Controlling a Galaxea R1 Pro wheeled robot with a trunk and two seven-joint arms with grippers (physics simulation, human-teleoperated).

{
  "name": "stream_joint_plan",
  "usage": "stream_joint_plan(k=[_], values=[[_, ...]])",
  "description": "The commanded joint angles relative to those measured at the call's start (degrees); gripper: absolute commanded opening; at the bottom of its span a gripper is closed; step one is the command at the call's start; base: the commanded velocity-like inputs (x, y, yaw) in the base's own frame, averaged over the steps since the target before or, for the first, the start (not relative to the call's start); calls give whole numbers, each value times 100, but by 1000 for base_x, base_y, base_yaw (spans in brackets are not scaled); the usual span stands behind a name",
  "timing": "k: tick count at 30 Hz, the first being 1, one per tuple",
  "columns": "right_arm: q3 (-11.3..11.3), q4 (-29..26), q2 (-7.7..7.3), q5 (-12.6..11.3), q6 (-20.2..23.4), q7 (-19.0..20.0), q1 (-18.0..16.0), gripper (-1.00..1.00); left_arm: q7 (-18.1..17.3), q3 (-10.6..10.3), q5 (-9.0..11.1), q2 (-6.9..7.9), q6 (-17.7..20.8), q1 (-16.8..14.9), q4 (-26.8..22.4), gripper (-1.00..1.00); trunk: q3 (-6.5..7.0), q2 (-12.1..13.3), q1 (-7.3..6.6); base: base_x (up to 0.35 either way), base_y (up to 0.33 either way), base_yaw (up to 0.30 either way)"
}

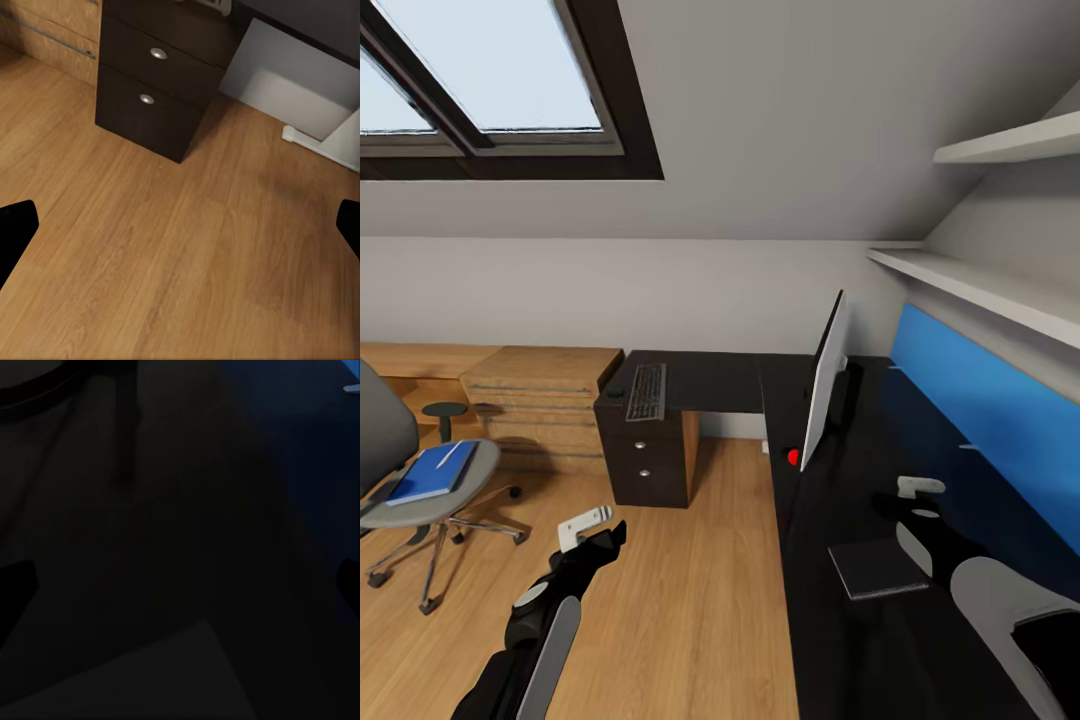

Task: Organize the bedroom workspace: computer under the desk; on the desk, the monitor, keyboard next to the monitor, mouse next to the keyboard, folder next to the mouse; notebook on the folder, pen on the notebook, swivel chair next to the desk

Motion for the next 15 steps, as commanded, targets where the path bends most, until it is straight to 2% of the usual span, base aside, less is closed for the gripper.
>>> stream_joint_plan(k=[1, 5, 15], values=[[46, -5, -5, -41, 32, 22, -5, 100, 35, 2, 61, -5, 23, -5, -18, 100, -13, -13, 4, 46, -6, 0], [43, 67, -22, -37, 41, 340, -7, 100, 35, -2, 66, -22, 25, -5, -171, 100, -31, -53, 26, 21, -3, 0], [44, 192, -52, -25, -121, 486, -8, 100, 50, 3, 65, -30, 32, 1, -357, 100, -211, -454, 246, 4, 0, 0]])
